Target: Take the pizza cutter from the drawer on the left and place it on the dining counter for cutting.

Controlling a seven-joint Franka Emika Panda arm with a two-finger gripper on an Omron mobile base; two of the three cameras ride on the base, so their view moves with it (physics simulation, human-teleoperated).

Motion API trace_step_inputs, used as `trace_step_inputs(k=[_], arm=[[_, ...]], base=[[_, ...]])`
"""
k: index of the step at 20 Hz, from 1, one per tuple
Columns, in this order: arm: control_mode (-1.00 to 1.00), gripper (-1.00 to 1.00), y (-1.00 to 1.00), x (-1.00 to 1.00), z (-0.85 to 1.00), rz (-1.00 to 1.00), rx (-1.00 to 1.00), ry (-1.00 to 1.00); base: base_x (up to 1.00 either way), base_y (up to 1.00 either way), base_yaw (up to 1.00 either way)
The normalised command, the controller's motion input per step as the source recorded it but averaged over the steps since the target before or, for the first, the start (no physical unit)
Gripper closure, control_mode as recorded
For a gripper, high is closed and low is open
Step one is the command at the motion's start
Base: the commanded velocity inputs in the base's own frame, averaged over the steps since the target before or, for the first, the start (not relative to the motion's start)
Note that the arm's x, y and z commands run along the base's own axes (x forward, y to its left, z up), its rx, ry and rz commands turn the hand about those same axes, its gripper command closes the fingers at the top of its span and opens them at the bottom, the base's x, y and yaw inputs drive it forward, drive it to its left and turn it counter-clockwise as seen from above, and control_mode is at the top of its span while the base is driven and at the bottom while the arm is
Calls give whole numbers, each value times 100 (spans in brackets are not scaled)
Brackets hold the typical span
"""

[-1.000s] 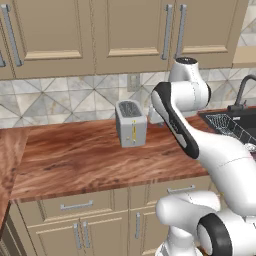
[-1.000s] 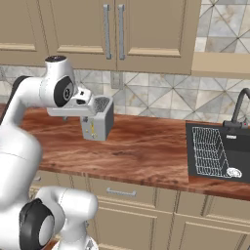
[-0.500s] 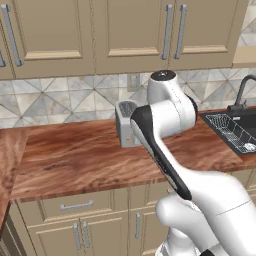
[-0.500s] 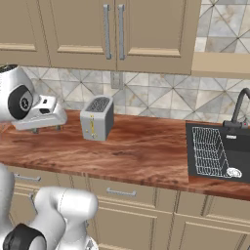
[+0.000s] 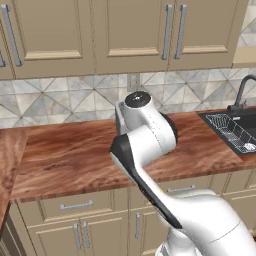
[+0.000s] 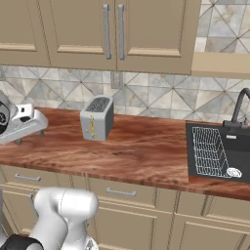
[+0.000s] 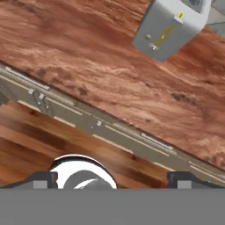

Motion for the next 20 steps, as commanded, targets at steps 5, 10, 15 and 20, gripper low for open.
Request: trace_step_inputs(k=[5,10,15,20], arm=[[-100,-100,49,0,-61,42,-9,-16],[-100,-100,61,-1,-60,35,-12,-19],[-100,-100,70,-13,-49,20,-16,-19],[-100,-100,58,-18,-34,7,-14,-18]], base=[[0,0,0],[0,0,0],[0,0,0],[0,0,0]])
